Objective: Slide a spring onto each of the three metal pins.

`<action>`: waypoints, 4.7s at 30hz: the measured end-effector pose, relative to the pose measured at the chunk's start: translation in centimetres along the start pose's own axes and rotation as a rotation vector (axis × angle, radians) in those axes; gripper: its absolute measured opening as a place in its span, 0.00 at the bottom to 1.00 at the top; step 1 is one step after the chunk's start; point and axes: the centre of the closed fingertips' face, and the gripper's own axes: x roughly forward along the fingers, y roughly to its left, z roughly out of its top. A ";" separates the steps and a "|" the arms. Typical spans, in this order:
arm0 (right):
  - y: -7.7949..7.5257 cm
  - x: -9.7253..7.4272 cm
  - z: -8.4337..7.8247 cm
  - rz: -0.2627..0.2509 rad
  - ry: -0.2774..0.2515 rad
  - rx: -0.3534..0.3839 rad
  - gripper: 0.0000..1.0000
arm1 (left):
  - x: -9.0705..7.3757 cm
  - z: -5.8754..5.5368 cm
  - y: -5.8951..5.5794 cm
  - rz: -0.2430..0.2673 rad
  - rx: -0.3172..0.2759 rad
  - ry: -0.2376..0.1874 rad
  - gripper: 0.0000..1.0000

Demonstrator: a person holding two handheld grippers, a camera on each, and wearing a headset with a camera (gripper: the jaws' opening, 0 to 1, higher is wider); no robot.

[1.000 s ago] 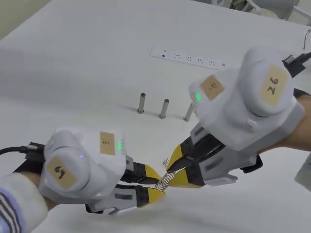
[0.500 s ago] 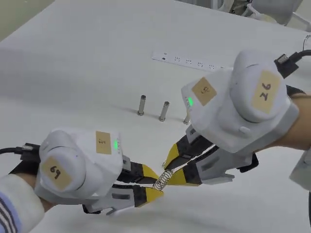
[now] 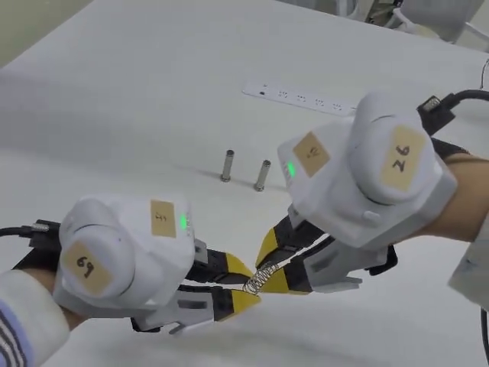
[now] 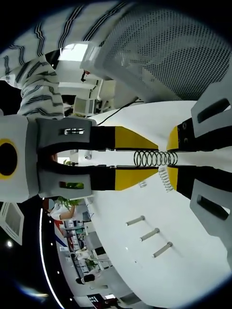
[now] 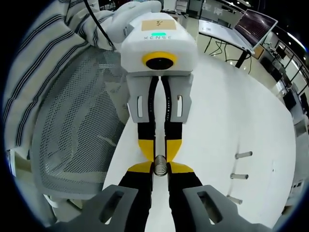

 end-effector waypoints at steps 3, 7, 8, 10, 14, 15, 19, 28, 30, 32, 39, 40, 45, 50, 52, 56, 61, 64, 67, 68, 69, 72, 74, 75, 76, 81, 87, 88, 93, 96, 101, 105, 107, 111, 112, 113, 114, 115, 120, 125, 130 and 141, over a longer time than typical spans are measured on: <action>0.0 0.2 -0.1 0.003 0.005 -0.002 0.09 | -0.1 0.2 0.1 0.003 0.005 -0.003 0.01; -0.1 0.4 -0.1 0.005 0.011 -0.004 0.09 | -0.2 0.6 0.1 0.006 0.012 -0.017 0.01; -0.1 0.5 -0.1 0.008 0.012 -0.002 0.09 | -0.3 0.6 0.1 0.006 0.013 -0.017 0.01; -0.1 0.5 -0.1 0.009 0.018 -0.004 0.09 | -0.4 0.8 0.1 0.007 0.015 -0.022 0.01; -0.2 0.5 0.0 0.004 0.018 -0.005 0.09 | -0.5 0.8 0.2 0.012 0.015 -0.016 0.01; -0.3 0.6 0.1 0.001 0.016 0.000 0.09 | -0.6 0.7 0.3 0.012 0.003 -0.015 0.01; -0.4 0.7 0.2 -0.006 0.011 0.008 0.09 | -0.7 0.6 0.4 0.017 0.000 -0.008 0.02; -0.3 1.0 0.5 0.003 0.005 0.083 0.09 | -0.9 0.3 0.2 0.008 -0.035 0.006 0.02; -0.3 1.0 0.6 0.001 0.001 0.111 0.09 | -0.9 0.2 0.2 0.007 -0.036 0.008 0.02; -0.3 1.0 0.7 -0.003 -0.004 0.127 0.09 | -1.0 0.2 0.3 0.011 -0.033 0.009 0.02; -0.1 0.9 0.9 0.000 0.008 0.112 0.09 | -1.2 0.2 0.1 0.006 -0.040 0.006 0.02; -0.1 0.9 0.9 0.000 0.009 0.111 0.09 | -1.2 0.2 0.1 0.005 -0.042 0.006 0.02; -0.1 0.6 0.6 -0.004 0.017 0.114 0.09 | -1.3 0.0 -0.2 -0.008 -0.054 0.015 0.05; -0.6 0.4 -0.1 -0.030 0.044 0.095 0.09 | -1.7 -0.7 0.2 0.013 -0.061 0.046 0.07; -0.7 0.2 -0.1 -0.032 0.042 0.102 0.09 | -1.9 -1.1 0.2 0.011 -0.074 0.062 0.11; -0.9 0.0 -0.2 -0.040 0.047 0.096 0.09 | -2.3 -2.2 0.6 0.022 -0.087 0.090 0.23; -0.8 -0.1 0.0 -0.039 0.040 0.097 0.09 | -2.9 -2.9 0.9 0.044 -0.111 0.100 0.35; -0.7 -0.1 -0.1 -0.038 0.043 0.095 0.09 | -3.4 -2.7 1.7 0.079 -0.135 0.084 0.39; -0.8 -0.2 -0.2 -0.037 0.047 0.096 0.09 | -4.1 -2.0 3.0 0.140 -0.154 0.028 0.47; -0.8 -0.3 -0.2 -0.037 0.047 0.096 0.09 | -4.3 -2.0 3.2 0.143 -0.158 0.021 0.50; -0.8 -0.3 -0.3 -0.038 0.048 0.097 0.09 | -4.6 -2.0 3.5 0.154 -0.163 0.015 0.51; -1.0 -0.4 -0.4 -0.043 0.050 0.099 0.09 | -5.2 -2.4 4.4 0.195 -0.187 0.015 0.57; -1.2 -0.5 -0.5 -0.045 0.051 0.102 0.09 | -5.5 -2.4 4.7 0.205 -0.213 -0.006 0.60; -1.3 -0.6 -0.5 -0.045 0.051 0.103 0.09 | -5.6 -2.5 4.8 0.209 -0.232 -0.008 0.61; -1.4 -0.6 -0.6 -0.046 0.052 0.105 0.09 | -5.8 -2.7 5.2 0.236 -0.236 -0.005 0.64; -1.9 -0.9 -0.9 -0.052 0.067 0.107 0.09 | -6.1 -3.5 5.4 0.246 -0.250 0.018 0.81; -2.6 -1.2 -1.3 -0.056 0.085 0.104 0.09 | -5.9 -3.1 4.6 0.211 -0.276 0.006 0.88; -2.7 -1.2 -1.4 -0.057 0.087 0.105 0.09 | -5.9 -3.0 4.5 0.208 -0.275 -0.002 0.90; -3.4 -1.5 -1.7 -0.060 0.091 0.117 0.09 | -6.1 -2.7 4.7 0.222 -0.278 -0.009 0.97; -3.9 -1.7 -2.0 -0.062 0.092 0.132 0.09 | -6.5 -2.5 5.0 0.234 -0.287 -0.020 0.98; -5.3 -2.4 -2.3 -0.072 0.080 0.184 0.09 | -6.7 -2.6 5.1 0.239 -0.305 -0.021 0.98; -6.4 -3.2 -2.4 -0.083 0.090 0.182 0.09 | -6.7 -3.2 5.0 0.235 -0.301 0.005 0.98; -7.2 -3.6 -2.4 -0.099 0.093 0.183 0.09 | -6.7 -3.3 5.0 0.236 -0.298 0.009 0.98; -8.3 -4.1 -2.5 -0.114 0.106 0.181 0.09 | -6.9 -3.6 5.2 0.245 -0.306 0.011 0.98; -8.5 -4.2 -2.6 -0.116 0.112 0.176 0.09 | -7.0 -3.6 5.3 0.247 -0.307 0.010 0.98; -8.7 -4.3 -2.6 -0.117 0.117 0.172 0.09 | -7.0 -3.6 5.3 0.248 -0.306 0.010 0.98; -9.0 -4.3 -2.6 -0.119 0.122 0.168 0.09 | -7.0 -3.7 5.3 0.248 -0.304 0.012 0.98; -9.1 -4.4 -2.6 -0.119 0.123 0.167 0.09 | -7.1 -3.8 5.3 0.249 -0.304 0.017 0.98; -10.2 -4.3 -2.3 -0.120 0.133 0.154 0.09 | -7.0 -4.0 5.2 0.245 -0.309 0.023 0.98; -11.4 -4.1 -1.8 -0.124 0.146 0.125 0.09 | -7.1 -4.0 5.5 0.255 -0.321 0.012 0.98; -12.7 -3.9 -1.3 -0.127 0.146 0.112 0.09 | -7.1 -4.4 5.6 0.252 -0.324 0.027 0.98; -15.3 -3.8 -0.9 -0.146 0.154 0.090 0.09 | -7.1 -4.3 5.9 0.255 -0.353 0.011 0.98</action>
